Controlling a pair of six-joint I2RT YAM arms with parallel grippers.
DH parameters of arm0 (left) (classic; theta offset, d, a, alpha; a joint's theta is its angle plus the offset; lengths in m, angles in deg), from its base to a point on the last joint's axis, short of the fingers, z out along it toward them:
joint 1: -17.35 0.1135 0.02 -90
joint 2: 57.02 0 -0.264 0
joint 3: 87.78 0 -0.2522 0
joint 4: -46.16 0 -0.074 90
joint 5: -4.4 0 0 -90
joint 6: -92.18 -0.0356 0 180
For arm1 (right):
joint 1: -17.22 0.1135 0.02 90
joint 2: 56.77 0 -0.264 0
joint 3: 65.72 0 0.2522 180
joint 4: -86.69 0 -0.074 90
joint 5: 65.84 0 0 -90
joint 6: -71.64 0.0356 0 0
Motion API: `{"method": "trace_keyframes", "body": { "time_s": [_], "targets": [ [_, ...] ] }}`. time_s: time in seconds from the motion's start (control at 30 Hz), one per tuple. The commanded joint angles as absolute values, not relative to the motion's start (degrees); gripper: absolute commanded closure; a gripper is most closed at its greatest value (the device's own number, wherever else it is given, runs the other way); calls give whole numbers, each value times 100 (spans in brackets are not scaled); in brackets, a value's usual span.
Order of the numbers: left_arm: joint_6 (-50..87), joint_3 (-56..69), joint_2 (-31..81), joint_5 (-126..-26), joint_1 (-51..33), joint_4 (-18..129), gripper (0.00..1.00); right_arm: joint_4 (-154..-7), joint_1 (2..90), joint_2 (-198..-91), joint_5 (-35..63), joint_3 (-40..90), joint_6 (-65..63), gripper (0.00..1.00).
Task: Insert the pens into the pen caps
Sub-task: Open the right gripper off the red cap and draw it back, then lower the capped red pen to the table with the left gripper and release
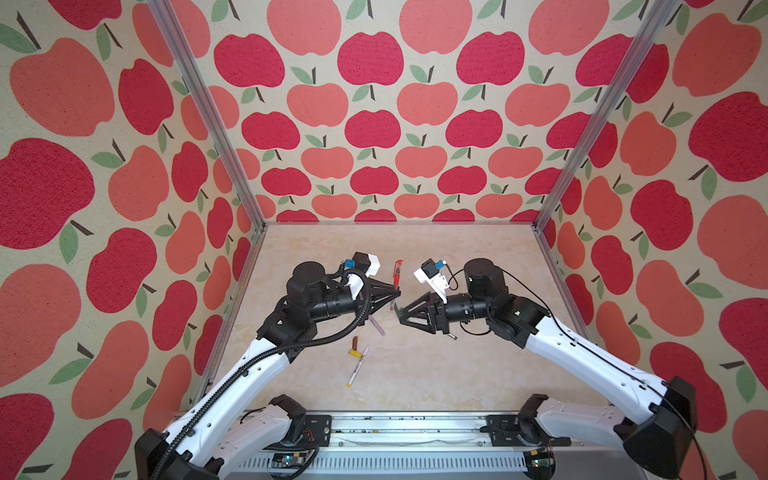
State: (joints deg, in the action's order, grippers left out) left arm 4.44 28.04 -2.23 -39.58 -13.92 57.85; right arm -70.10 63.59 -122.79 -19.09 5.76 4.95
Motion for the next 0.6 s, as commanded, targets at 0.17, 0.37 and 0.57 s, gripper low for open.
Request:
{"method": "trace_keyframes", "body": {
  "time_s": [0.17,0.37,0.57],
  "targets": [
    [502,2962,-626,-5036,-1360,6291,100,-6699,6099,-11745,-1984,815,467,52],
    [1211,3166,-876,-6428,-1274,6674,100,-6379,6090,-11704,-560,676,230,52],
    [1743,3302,-1097,-7329,-1185,7222,100,-6187,6093,-11774,627,558,88,54]
  ]
}}
